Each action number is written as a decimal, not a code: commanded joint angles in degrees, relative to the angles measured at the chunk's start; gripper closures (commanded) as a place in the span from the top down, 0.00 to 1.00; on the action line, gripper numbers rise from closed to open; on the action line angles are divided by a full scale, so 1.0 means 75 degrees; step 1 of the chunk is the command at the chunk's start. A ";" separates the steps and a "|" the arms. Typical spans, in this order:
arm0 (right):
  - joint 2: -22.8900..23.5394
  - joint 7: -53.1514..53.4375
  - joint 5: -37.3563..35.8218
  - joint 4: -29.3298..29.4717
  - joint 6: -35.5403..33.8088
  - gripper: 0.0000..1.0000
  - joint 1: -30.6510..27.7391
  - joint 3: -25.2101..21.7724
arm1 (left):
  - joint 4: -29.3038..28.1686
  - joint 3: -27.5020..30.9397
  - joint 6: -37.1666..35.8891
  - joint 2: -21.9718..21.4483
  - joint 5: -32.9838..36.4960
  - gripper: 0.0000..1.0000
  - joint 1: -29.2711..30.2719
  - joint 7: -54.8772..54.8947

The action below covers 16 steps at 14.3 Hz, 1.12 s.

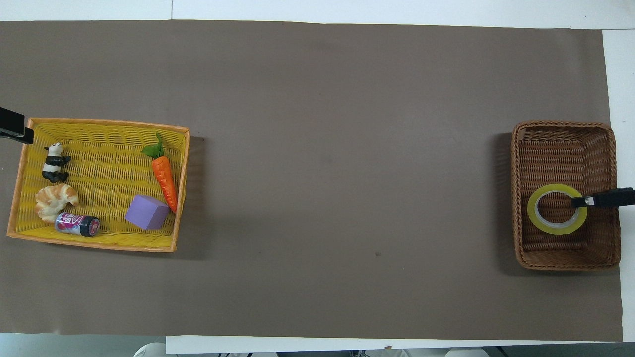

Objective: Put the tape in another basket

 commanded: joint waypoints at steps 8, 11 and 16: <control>-0.1268 -0.0079 -0.1242 0.0476 0.0346 1.00 0.1054 0.0099 | -0.0456 0.0133 -0.0079 -0.0170 0.0140 1.00 -0.0059 -0.0031; -0.1948 0.0364 -0.1852 0.0595 0.0429 1.00 0.1618 0.0111 | -0.0456 0.0133 -0.0078 -0.0170 0.0140 1.00 -0.0070 -0.0031; -0.2817 0.3102 -0.2906 0.1027 0.0382 1.00 0.3291 0.0134 | -0.0456 0.0133 -0.0090 -0.0170 0.0140 1.00 -0.0059 -0.0031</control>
